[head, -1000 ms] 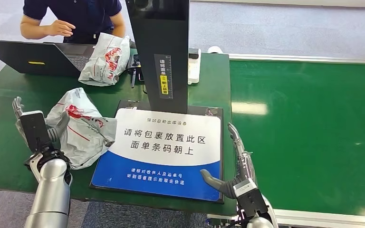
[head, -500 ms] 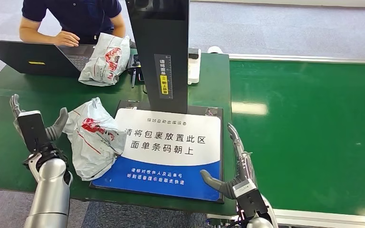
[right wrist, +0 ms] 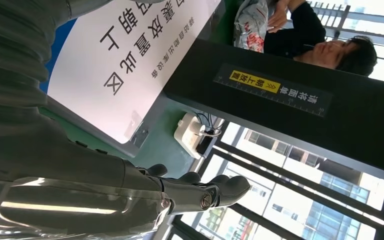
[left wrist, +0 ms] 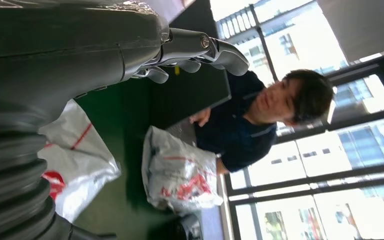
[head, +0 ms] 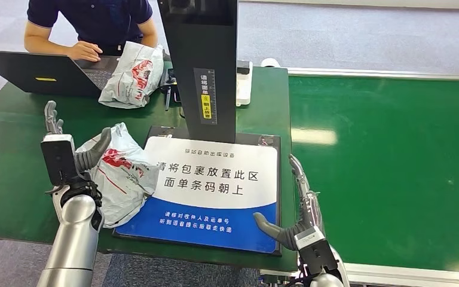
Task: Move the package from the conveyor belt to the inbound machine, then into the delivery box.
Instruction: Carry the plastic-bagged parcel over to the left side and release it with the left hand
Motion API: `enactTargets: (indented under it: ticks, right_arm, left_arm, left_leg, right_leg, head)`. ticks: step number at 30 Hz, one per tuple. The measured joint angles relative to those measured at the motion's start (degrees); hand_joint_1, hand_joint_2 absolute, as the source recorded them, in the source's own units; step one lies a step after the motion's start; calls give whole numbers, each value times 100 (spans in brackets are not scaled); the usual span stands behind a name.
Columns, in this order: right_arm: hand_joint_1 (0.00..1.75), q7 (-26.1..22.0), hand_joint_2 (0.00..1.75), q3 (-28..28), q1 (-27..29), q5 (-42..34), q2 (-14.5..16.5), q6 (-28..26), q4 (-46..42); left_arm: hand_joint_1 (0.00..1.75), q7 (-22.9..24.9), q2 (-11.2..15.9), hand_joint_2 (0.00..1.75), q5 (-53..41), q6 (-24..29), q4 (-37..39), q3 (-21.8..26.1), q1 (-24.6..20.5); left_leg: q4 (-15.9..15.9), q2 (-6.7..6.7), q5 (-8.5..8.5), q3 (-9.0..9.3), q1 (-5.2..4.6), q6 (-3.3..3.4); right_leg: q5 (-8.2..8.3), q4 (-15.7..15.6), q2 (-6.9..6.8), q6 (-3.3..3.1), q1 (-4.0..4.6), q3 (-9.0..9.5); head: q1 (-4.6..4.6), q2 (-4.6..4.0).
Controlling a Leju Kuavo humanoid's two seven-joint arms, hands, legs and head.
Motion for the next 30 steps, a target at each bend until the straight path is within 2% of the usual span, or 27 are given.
enactTargets:
  ticks: [9, 17, 30]
  right_arm:
    - [0, -58, 175, 0, -3, -57, -1, 3, 35]
    - [0, -37, 175, -2, 15, -30, 1, 160, 33]
    - [0, 4, 175, -104, 93, 86, 4, 262, 33]
  left_arm:
    - [0, -77, -75, 175, -171, -313, -942, -880, 405]
    - [0, -44, -119, 175, -530, -770, -1355, -1358, 661]
    - [0, -59, -366, 175, -448, -1225, -1386, -1533, 935]
  left_leg:
    - [0, 0, -1, -2, 0, 1]
    - [0, 0, -1, 1, 0, 1]
    - [0, 0, -1, 0, -1, 1]
  right_leg:
    - [0, -1, 0, 0, -1, 0]
    - [0, -1, 0, 0, -1, 0]
    - [0, -1, 0, 0, -1, 0]
  head:
    - [1, 0]
    - [0, 0]
    - [0, 0]
